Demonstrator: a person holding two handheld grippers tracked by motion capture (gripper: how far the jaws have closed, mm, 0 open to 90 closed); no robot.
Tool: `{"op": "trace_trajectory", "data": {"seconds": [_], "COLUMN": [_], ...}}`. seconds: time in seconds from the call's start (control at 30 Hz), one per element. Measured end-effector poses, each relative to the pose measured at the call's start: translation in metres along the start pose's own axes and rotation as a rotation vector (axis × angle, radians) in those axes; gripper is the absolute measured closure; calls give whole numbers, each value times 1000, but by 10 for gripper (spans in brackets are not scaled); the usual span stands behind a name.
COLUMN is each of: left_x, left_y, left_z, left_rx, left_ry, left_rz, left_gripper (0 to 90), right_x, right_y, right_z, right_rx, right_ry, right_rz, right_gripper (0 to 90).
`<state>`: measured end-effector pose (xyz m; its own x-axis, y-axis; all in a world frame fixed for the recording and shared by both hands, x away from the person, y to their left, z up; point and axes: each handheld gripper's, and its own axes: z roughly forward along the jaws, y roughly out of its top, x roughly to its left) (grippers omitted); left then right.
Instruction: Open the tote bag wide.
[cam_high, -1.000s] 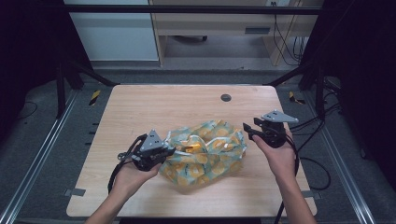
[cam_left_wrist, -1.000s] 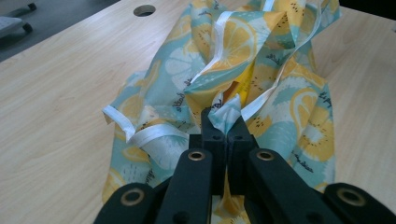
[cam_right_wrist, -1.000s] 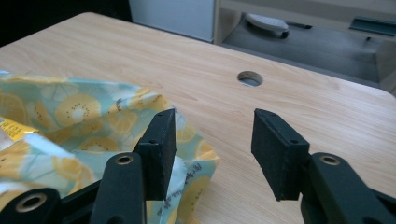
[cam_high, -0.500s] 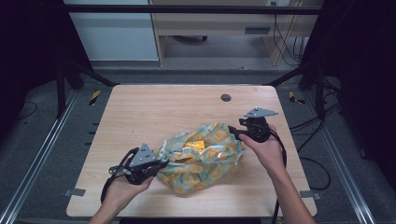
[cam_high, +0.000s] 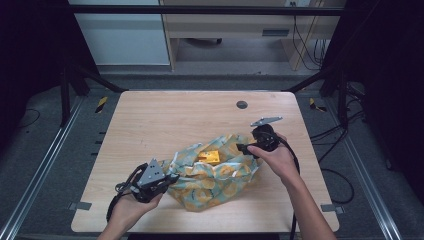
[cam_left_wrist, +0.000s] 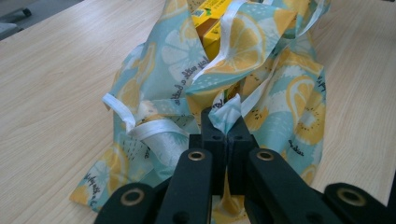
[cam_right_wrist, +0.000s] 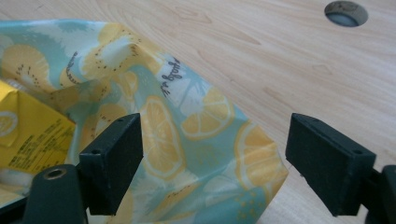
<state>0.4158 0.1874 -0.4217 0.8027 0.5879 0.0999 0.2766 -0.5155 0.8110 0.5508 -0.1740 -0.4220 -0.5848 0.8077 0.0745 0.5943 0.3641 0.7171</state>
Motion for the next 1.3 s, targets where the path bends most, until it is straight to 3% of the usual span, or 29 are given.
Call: {"op": "trace_trajectory", "data": {"seconds": [0.2,0.43,0.7,1.03,1.13,1.3], "left_x": [1,3,9,12,14,24], "left_y": [-7,-15,-24,-28,-31,-37], "left_z": [0,0,3,19,25,36], "left_rx": [11,23,44,94,126,156], "left_ry": [20,35,64,92,109,121], "left_rz": [15,11,8,23,37,10], "left_gripper": [895,894,894,890,890,890], "right_x": [4,14,27,31,32,30], "right_y": [-11,-22,-35,-44,-46,-55], "right_z": [-2,-13,-30,-21,-18,-7], "right_rx": [33,8,-44,-53,-41,-8], "right_ry": [31,37,34,33,29,-7], "right_rz": [-9,-43,-56,-102,-114,-110], "right_gripper": [242,319,608,900,900,900]}}
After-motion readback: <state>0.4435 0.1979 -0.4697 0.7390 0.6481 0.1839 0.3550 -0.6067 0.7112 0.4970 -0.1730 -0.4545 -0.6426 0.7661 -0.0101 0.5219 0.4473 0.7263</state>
